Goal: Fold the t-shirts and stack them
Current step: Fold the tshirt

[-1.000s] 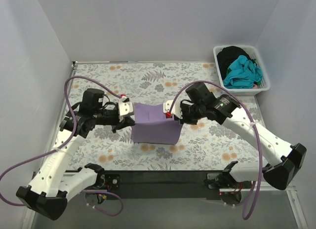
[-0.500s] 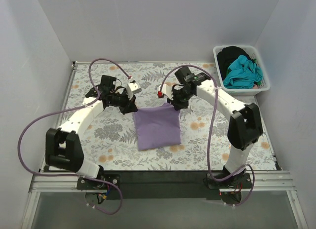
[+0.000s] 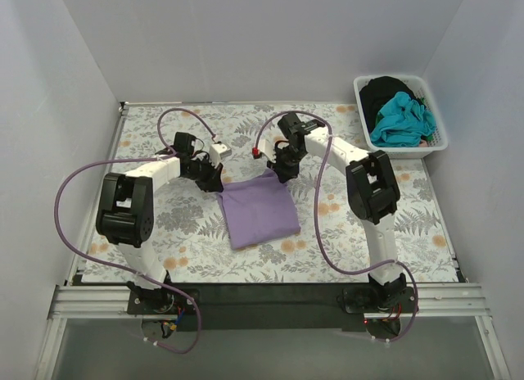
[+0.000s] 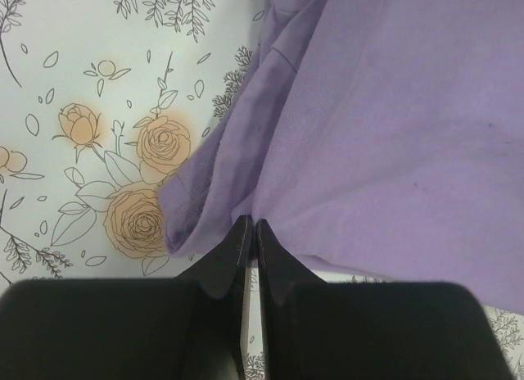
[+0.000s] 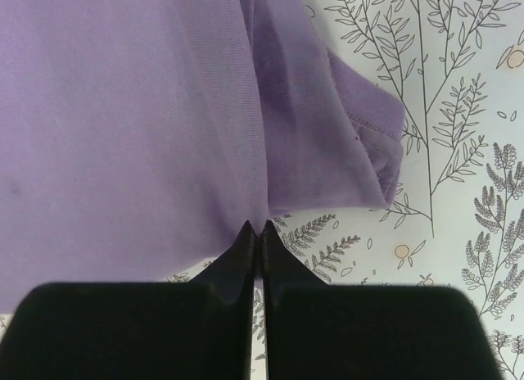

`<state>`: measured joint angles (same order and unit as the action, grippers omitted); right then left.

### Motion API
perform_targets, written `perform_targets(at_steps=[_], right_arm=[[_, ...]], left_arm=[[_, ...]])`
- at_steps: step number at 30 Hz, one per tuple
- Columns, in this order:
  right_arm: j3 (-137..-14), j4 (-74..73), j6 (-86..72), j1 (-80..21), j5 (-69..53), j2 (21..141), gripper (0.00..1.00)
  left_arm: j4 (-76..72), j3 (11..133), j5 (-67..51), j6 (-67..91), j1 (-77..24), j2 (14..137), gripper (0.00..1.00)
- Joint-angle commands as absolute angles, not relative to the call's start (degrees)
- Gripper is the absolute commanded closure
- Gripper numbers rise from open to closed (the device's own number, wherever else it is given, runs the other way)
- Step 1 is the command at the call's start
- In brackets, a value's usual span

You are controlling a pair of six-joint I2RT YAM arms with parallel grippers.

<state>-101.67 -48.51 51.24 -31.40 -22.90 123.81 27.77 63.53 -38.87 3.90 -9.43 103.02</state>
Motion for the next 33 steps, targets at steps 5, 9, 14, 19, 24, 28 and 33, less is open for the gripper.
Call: perform_targets(at_steps=[5, 9, 14, 19, 24, 28, 33], right_arm=[[-95.64, -49.13, 46.15, -31.64, -27.94, 113.04, 0.99], [-86.15, -48.96, 43.52, -33.66, -29.53, 103.82, 0.99], [-80.86, -49.13, 41.22, -33.84, -30.76, 101.87, 0.99], [-84.45, -48.69, 41.04, -33.66, -28.75, 106.25, 0.99], [-93.15, -48.34, 39.29, -31.29, -27.69, 114.16, 0.99], [-96.15, -47.20, 37.89, -30.94, -27.07, 116.28, 0.85], [-95.28, -46.58, 35.86, -31.02, -27.95, 118.39, 0.88]], left_arm=[[28.30, 63.72, -38.50, 0.19, -9.58, 98.35, 1.00], [31.37, 64.68, -39.28, -2.63, -10.81, 98.87, 1.00], [34.63, 64.96, -42.63, -5.09, -11.07, 99.40, 1.00], [30.94, 64.24, -39.47, -3.96, -10.55, 100.19, 1.00], [32.08, 67.32, -37.44, -3.08, -10.20, 103.01, 1.00], [30.85, 66.89, -36.31, -1.67, -10.28, 102.92, 0.97], [29.27, 67.15, -33.14, -0.44, -10.28, 105.90, 0.94]])
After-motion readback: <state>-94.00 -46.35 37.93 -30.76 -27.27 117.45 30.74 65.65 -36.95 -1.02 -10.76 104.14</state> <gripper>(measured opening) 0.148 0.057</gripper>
